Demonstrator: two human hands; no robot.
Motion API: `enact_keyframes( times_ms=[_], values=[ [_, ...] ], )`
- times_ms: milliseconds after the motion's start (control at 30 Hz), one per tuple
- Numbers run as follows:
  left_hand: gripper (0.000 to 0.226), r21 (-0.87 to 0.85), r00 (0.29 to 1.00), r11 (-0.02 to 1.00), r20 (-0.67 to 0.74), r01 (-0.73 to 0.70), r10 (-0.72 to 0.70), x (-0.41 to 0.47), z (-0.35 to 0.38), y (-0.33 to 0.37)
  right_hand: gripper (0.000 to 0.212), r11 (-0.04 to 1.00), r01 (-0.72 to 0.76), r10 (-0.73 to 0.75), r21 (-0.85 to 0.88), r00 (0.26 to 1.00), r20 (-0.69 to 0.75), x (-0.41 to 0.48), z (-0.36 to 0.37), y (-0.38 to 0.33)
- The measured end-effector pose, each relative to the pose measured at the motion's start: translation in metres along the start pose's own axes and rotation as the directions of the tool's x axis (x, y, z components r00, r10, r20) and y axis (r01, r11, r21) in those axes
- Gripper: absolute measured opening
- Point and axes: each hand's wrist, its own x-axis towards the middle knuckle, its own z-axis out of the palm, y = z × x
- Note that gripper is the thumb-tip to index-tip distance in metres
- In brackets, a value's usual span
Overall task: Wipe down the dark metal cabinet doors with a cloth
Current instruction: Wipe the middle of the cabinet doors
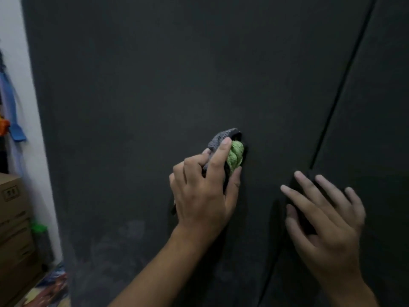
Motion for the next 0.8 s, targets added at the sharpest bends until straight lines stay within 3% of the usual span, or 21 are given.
enact_keyframes(
  times_ms=[200, 400, 533, 633, 700, 800],
  values=[
    [0.052, -0.040, 0.997, 0.996, -0.028, 0.075, -0.077, 0.010, 0.021, 0.068, 0.051, 0.956, -0.283, 0.282, 0.075, 0.959, 0.022, -0.012, -0.040, 0.080],
    [0.054, -0.028, 0.984, 0.992, 0.127, -0.119, 0.122, -0.023, 0.038, 0.119, 0.062, 0.968, -0.243, 0.228, 0.064, 0.957, 0.180, -0.038, -0.050, 0.112],
    [0.053, 0.000, 0.928, 0.953, 0.227, -0.304, 0.296, -0.063, 0.033, 0.111, 0.062, 0.976, -0.195, 0.173, 0.097, 0.965, 0.197, -0.043, -0.053, 0.121],
    [0.050, 0.037, 0.895, 0.926, 0.275, -0.375, 0.352, -0.057, 0.025, 0.101, 0.061, 0.979, -0.175, 0.153, 0.105, 0.970, 0.190, -0.046, -0.053, 0.124],
    [0.046, 0.058, 0.928, 0.953, 0.252, -0.298, 0.275, -0.039, 0.022, 0.099, 0.060, 0.980, -0.165, 0.144, 0.113, 0.974, 0.175, -0.047, -0.053, 0.124],
    [0.047, -0.008, 0.993, 1.000, 0.117, 0.011, -0.010, -0.008, 0.026, 0.114, 0.060, 0.978, -0.168, 0.147, 0.127, 0.976, 0.161, -0.047, -0.052, 0.124]
  ],
)
